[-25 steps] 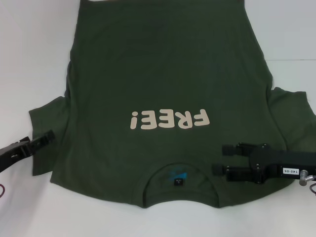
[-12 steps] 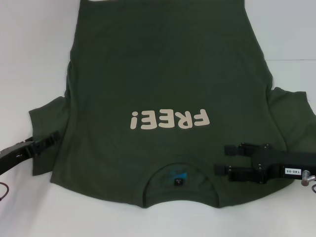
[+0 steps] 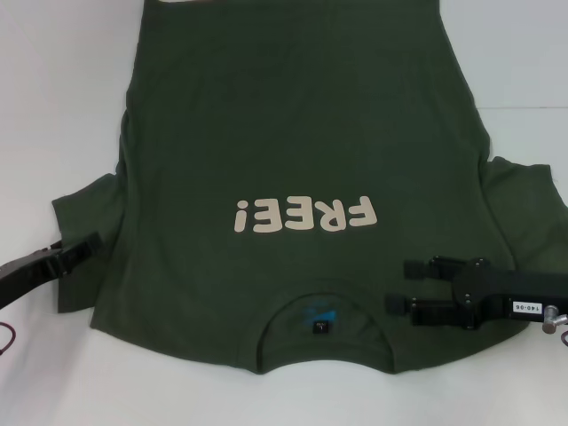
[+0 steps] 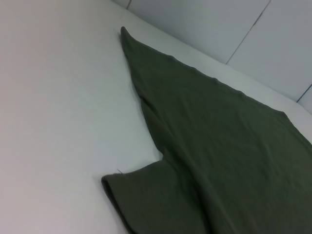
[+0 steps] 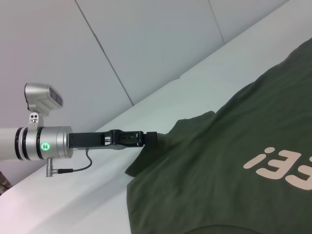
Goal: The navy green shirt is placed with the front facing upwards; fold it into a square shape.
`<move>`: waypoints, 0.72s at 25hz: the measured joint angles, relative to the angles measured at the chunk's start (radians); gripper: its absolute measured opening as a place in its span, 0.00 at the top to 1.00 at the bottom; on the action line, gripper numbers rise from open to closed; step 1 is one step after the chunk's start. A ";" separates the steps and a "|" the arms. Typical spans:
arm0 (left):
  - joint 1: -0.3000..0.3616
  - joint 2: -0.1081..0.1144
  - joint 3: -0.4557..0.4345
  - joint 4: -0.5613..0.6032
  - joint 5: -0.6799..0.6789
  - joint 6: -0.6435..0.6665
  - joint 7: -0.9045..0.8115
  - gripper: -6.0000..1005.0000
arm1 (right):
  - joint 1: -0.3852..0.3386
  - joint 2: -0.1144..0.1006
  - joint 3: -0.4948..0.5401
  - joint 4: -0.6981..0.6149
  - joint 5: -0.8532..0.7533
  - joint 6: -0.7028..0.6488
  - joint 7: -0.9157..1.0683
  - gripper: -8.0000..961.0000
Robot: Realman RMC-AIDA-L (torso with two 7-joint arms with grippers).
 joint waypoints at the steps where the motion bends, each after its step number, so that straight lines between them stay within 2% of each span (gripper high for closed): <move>1: -0.001 0.000 0.000 0.001 0.001 0.000 -0.001 0.19 | 0.000 0.000 0.000 0.000 0.000 0.000 0.000 0.06; 7: -0.005 0.000 0.005 0.002 0.005 -0.014 -0.008 0.41 | -0.001 0.002 0.000 0.001 0.000 -0.001 -0.001 0.06; 12: -0.008 0.001 0.007 0.002 0.006 -0.016 -0.011 0.66 | -0.002 0.002 0.000 0.000 0.000 -0.001 0.000 0.06; 18: -0.010 0.003 0.007 0.002 0.007 -0.016 -0.012 0.86 | -0.002 0.002 0.000 0.000 0.000 -0.001 -0.001 0.06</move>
